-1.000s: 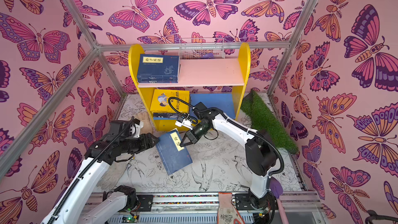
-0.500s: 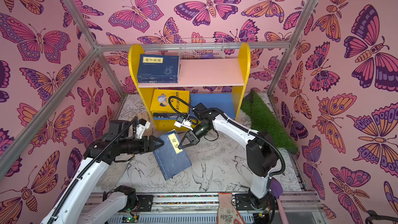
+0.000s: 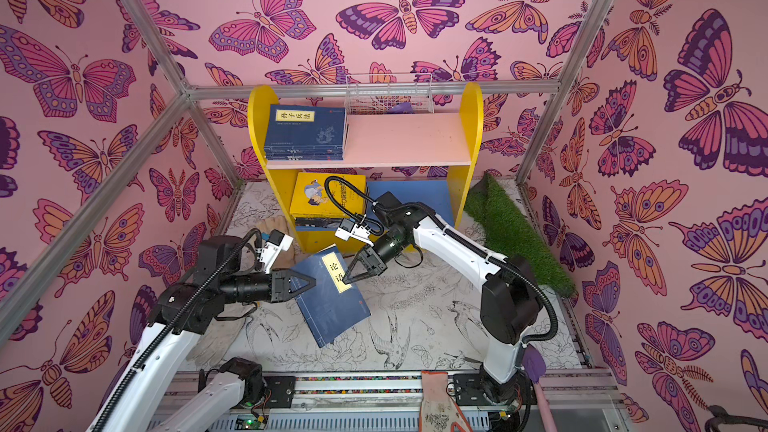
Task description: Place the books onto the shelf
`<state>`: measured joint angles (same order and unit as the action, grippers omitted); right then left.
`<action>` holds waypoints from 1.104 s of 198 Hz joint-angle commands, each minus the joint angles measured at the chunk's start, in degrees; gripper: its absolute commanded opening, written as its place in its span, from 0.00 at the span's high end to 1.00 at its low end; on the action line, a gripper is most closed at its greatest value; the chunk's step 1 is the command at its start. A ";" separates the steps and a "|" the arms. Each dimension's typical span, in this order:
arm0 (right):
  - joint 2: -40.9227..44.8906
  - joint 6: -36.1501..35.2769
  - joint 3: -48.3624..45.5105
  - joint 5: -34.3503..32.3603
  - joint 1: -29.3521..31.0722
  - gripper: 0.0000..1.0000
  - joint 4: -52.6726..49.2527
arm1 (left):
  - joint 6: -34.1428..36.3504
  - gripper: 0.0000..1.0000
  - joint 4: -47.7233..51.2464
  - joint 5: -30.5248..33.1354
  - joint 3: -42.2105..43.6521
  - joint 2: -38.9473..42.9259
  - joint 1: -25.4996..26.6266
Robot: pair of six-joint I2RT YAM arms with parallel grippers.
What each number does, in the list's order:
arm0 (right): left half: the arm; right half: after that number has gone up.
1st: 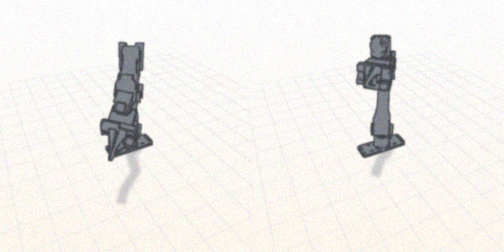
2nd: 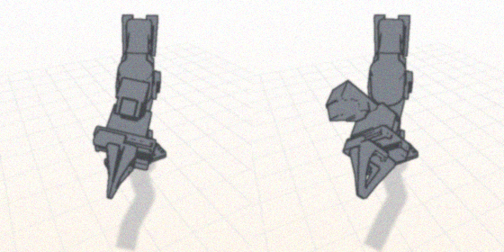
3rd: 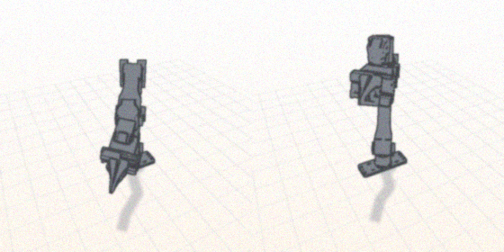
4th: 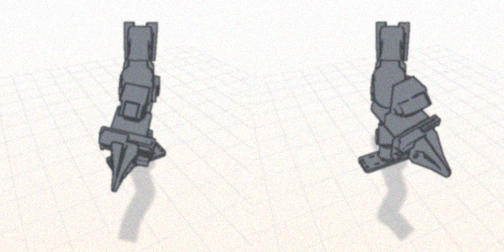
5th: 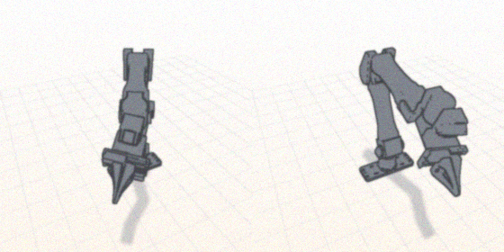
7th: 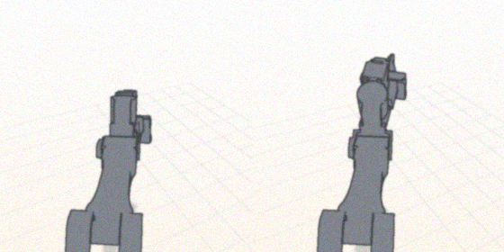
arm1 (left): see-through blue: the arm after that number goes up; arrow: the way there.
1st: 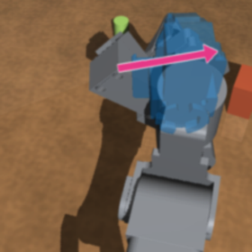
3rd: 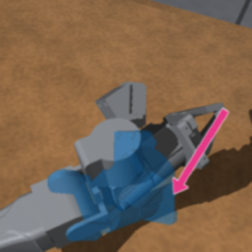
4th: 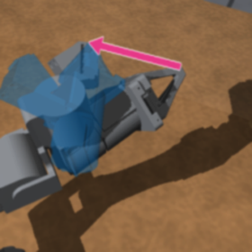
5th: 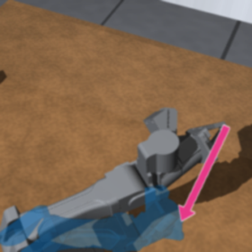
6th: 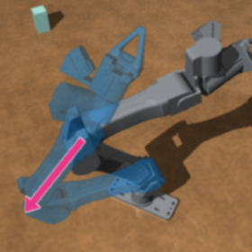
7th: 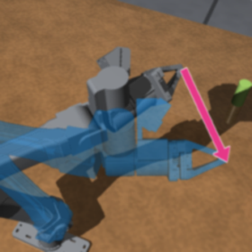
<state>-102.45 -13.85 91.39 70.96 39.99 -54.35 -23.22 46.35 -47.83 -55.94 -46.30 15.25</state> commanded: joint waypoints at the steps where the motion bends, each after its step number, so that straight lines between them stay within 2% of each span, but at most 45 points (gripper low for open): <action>1: 0.88 -2.20 3.90 2.88 0.56 1.00 -0.68 | 1.11 0.98 -0.32 -0.16 0.02 0.52 3.13; 31: 3.40 1.82 3.22 0.69 0.59 0.97 3.48 | 1.01 1.00 -1.84 6.13 -1.77 2.10 5.84; 50: 5.14 4.94 2.44 -1.30 0.59 0.89 7.04 | -2.67 1.00 -6.97 9.03 -1.47 3.88 5.94; 64: 6.39 8.28 1.74 -3.44 0.61 0.69 11.18 | -5.77 1.00 -12.23 10.68 0.03 5.92 6.07; 77: 7.62 12.01 1.02 -6.20 0.49 0.55 15.36 | -8.57 1.00 -16.26 11.55 1.27 7.48 6.02; 100: 10.21 17.11 0.49 -11.72 -0.40 0.38 21.21 | -11.57 1.00 -21.27 12.20 2.37 9.32 6.02; 121: 14.62 22.39 -1.90 -18.34 -2.16 0.31 27.63 | -12.30 1.00 -22.64 11.89 1.64 9.92 6.03; 154: 24.06 34.44 -12.89 -31.12 -8.22 0.26 45.09 | -13.02 1.00 -24.60 10.87 -1.60 11.15 6.02; 167: 28.52 36.32 -17.02 -36.39 -10.57 0.24 49.72 | -14.62 1.00 -28.29 12.70 -2.80 12.08 6.03; 178: 31.97 35.01 -19.09 -39.48 -11.24 0.21 50.88 | -15.95 1.00 -33.49 14.11 -3.87 12.22 6.02; 196: 34.48 32.57 -18.42 -35.91 -11.08 0.17 49.78 | -17.87 1.00 -43.65 17.29 -5.95 10.44 5.94; 219: 35.08 36.03 -17.73 -28.64 -8.55 0.17 54.33 | -19.89 1.00 -53.87 22.60 -10.30 4.06 5.94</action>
<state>-68.42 18.65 72.36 37.78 29.21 -8.40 -39.75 11.29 -31.55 -61.95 -37.43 21.04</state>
